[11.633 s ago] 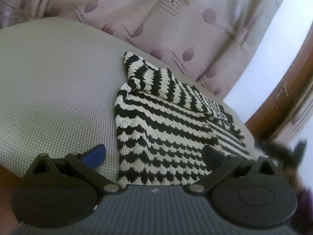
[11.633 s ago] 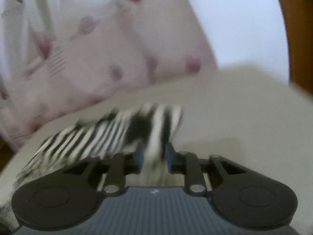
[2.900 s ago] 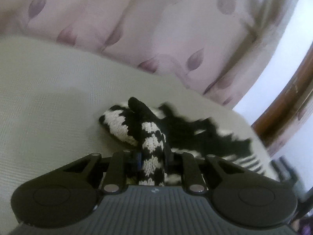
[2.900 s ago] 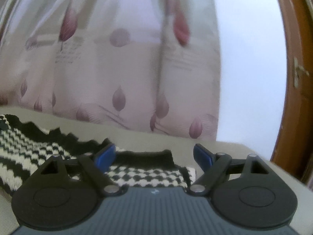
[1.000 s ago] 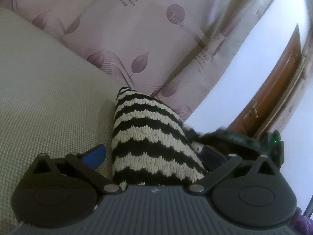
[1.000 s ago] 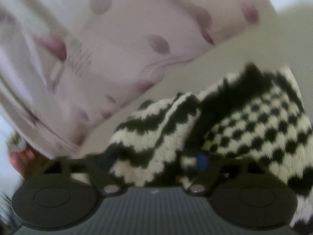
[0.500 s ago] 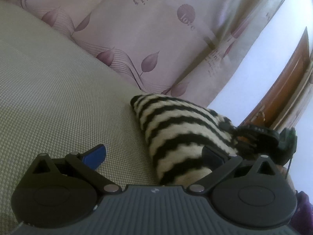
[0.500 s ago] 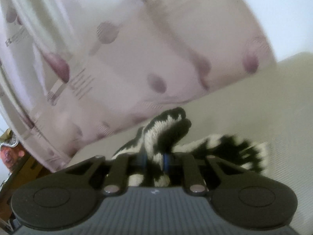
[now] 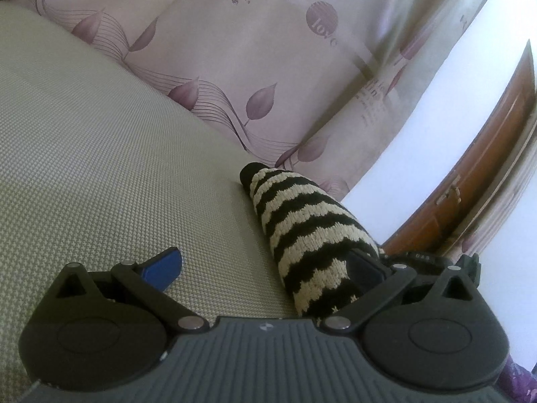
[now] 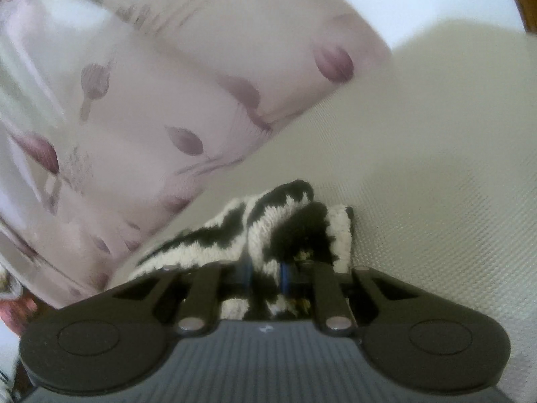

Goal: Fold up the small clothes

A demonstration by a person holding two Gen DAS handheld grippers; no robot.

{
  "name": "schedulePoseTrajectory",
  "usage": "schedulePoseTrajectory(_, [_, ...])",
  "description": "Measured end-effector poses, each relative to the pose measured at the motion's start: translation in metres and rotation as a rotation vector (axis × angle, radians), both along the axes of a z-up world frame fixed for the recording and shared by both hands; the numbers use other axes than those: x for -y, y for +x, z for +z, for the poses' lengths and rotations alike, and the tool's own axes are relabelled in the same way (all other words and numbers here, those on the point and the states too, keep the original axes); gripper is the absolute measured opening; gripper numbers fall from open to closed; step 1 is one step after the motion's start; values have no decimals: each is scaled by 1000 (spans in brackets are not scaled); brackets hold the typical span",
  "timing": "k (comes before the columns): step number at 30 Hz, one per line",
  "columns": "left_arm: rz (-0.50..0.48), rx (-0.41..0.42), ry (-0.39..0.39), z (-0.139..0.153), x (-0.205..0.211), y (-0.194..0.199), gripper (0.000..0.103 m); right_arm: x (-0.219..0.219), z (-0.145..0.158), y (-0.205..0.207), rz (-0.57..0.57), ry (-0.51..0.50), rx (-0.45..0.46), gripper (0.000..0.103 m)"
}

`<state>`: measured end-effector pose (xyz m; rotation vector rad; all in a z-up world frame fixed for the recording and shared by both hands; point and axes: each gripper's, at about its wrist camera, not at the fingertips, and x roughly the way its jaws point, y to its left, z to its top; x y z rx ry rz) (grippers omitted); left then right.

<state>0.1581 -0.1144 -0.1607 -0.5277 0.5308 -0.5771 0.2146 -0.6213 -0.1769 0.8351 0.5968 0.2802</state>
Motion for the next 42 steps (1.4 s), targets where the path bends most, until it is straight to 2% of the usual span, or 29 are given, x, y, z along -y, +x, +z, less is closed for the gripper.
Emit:
schedulePoseTrajectory(3, [1,0,3,1,2,-1,103,3,-2,-1,-2,40,38,16])
schedulePoseTrajectory(6, [4,-2,11,1,3,-1,103,7,-11,2,4,58,3,25])
schedulePoseTrajectory(9, [3,-7,32,6,6,-1,102,26,-9,-17,-68,115,19,34])
schedulePoseTrajectory(11, [-6,26,43,12,9,-5,102,35,3,-40,-90,102,68,34])
schedulePoseTrajectory(14, [-34,95,70,28,22,-14,100,33,26,-76,16,11,140,36])
schedulePoseTrajectory(16, [-65,184,128,42,42,-21,97,22,31,-90,103,-35,132,39])
schedulePoseTrajectory(18, [-88,249,202,51,63,-24,80,7,31,-95,162,-88,108,39])
schedulePoseTrajectory(19, [-107,262,224,55,74,-23,70,0,31,-96,182,-114,105,38])
schedulePoseTrajectory(20, [-113,266,230,56,80,-22,65,-10,30,-97,209,-154,105,26])
schedulePoseTrajectory(21, [-113,268,233,55,85,-21,65,-18,29,-98,212,-208,100,8])
schedulePoseTrajectory(22, [-106,271,235,56,87,-20,65,-24,29,-99,200,-257,90,9])
schedulePoseTrajectory(26, [-75,247,198,59,84,-16,65,-8,36,-115,112,-231,148,8])
schedulePoseTrajectory(28, [-102,255,176,63,81,-23,65,-2,32,-116,96,-242,128,8])
schedulePoseTrajectory(30, [-140,311,233,66,86,-38,65,-2,22,-113,118,-242,99,8])
schedulePoseTrajectory(32, [-183,376,341,60,96,-55,65,-6,20,-113,130,-220,113,8])
schedulePoseTrajectory(36, [-219,396,559,37,117,-69,66,-7,15,-109,129,-179,111,8])
schedulePoseTrajectory(37, [-216,405,615,31,123,-73,69,-5,13,-109,128,-167,109,8])
schedulePoseTrajectory(38, [-214,409,658,26,128,-75,73,-3,11,-107,129,-158,107,8])
schedulePoseTrajectory(42, [-206,399,790,12,150,-67,78,-2,10,-107,135,-155,104,8])
